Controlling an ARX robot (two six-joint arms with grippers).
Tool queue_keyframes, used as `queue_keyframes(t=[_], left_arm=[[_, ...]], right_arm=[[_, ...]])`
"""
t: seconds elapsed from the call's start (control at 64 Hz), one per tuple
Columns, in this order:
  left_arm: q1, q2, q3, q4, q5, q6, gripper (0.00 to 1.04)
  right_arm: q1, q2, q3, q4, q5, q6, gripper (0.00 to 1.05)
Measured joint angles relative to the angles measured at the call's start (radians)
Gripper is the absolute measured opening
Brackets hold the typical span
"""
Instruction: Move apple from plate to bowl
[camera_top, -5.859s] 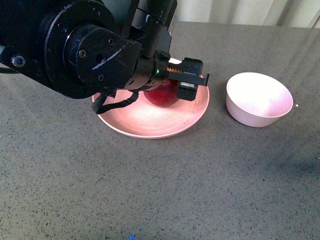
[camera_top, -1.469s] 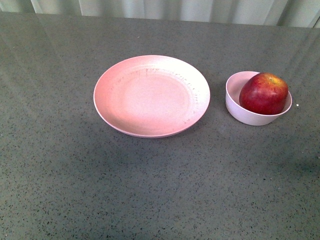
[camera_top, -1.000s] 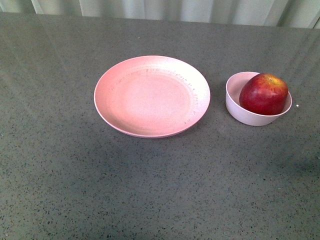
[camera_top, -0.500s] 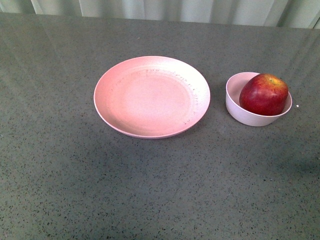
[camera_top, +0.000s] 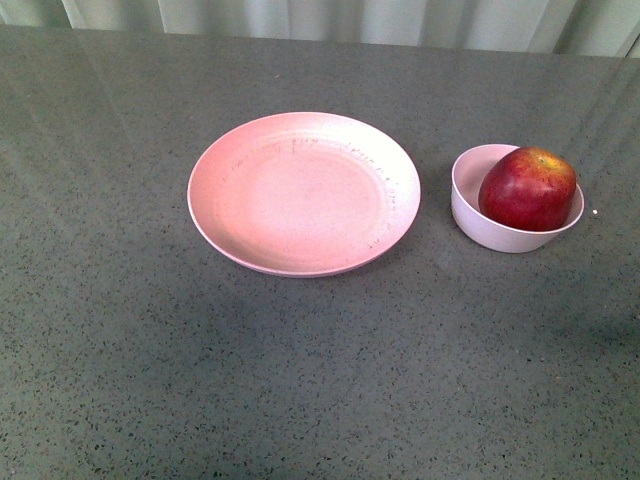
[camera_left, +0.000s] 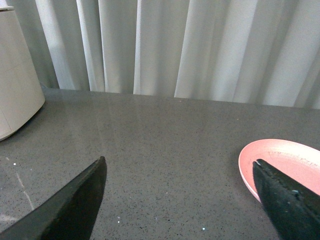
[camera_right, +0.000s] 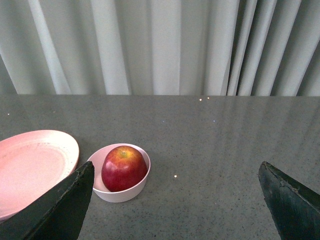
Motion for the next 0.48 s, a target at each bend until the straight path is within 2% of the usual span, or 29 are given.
queue_keyframes(t=[0.031, 0.094, 0.484], left_arm=[[0.000, 0.000, 0.000, 0.000, 0.000, 0.002, 0.98], [0.000, 0.000, 0.000, 0.000, 0.000, 0.002, 0.95], [0.000, 0.000, 0.000, 0.000, 0.000, 0.002, 0.96]], right_arm=[[0.000, 0.000, 0.000, 0.000, 0.000, 0.000, 0.96], [0.000, 0.000, 0.000, 0.000, 0.000, 0.000, 0.96], [0.000, 0.000, 0.000, 0.000, 0.000, 0.000, 0.96]])
